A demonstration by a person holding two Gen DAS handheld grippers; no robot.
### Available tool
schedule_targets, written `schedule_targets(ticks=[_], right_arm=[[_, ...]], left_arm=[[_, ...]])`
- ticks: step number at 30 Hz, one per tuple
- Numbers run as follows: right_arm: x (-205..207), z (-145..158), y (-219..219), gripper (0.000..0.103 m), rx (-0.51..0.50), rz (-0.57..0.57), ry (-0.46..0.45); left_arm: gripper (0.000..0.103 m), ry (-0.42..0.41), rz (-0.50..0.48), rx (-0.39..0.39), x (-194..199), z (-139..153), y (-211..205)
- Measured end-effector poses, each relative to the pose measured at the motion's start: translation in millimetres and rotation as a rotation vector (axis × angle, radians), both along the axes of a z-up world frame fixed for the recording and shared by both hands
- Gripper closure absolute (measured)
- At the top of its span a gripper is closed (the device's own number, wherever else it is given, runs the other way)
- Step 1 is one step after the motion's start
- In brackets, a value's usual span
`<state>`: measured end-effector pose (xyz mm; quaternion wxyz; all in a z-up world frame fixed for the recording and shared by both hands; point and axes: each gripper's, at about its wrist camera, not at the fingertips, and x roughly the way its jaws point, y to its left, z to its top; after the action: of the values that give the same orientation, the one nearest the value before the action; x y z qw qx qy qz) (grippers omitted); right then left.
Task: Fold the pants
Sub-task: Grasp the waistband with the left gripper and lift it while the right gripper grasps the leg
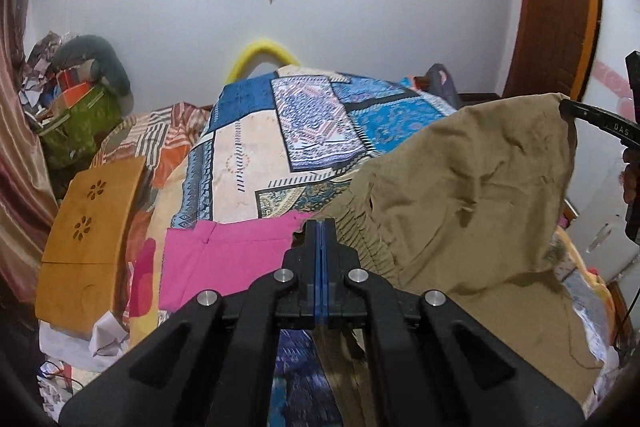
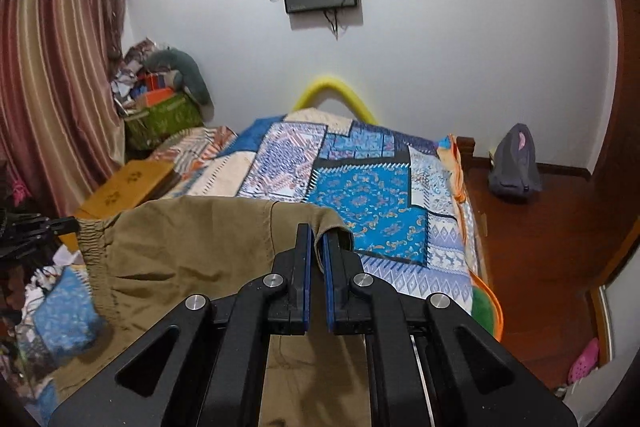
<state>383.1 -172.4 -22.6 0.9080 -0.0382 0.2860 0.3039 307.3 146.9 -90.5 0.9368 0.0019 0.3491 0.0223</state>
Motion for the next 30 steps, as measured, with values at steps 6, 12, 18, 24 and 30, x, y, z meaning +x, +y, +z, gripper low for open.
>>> schedule_targets(ticks=[6, 12, 18, 24, 30], right_arm=[[-48.0, 14.0, -23.9, 0.098, 0.039, 0.001, -0.026], [-93.8, 14.1, -44.1, 0.098, 0.059, -0.002, -0.032], [-135.9, 0.9, -65.2, 0.098, 0.071, -0.024, -0.004], [-171.6, -19.0, -75.0, 0.098, 0.051, -0.031, 0.031], [-200.7, -57.3, -85.3, 0.098, 0.054, -0.061, 0.111]], left_arm=[[0.103, -0.018, -0.043, -0.010, -45.7, 19.1, -14.0], [0.103, -0.029, -0.093, 0.013, -95.2, 26.2, -31.5], [0.103, -0.015, -0.113, 0.005, -137.2, 16.5, -39.8], [0.103, 0.020, -0.125, -0.012, -171.4, -5.8, -44.6], [0.103, 0.090, -0.125, -0.024, -195.6, -38.9, -48.4]])
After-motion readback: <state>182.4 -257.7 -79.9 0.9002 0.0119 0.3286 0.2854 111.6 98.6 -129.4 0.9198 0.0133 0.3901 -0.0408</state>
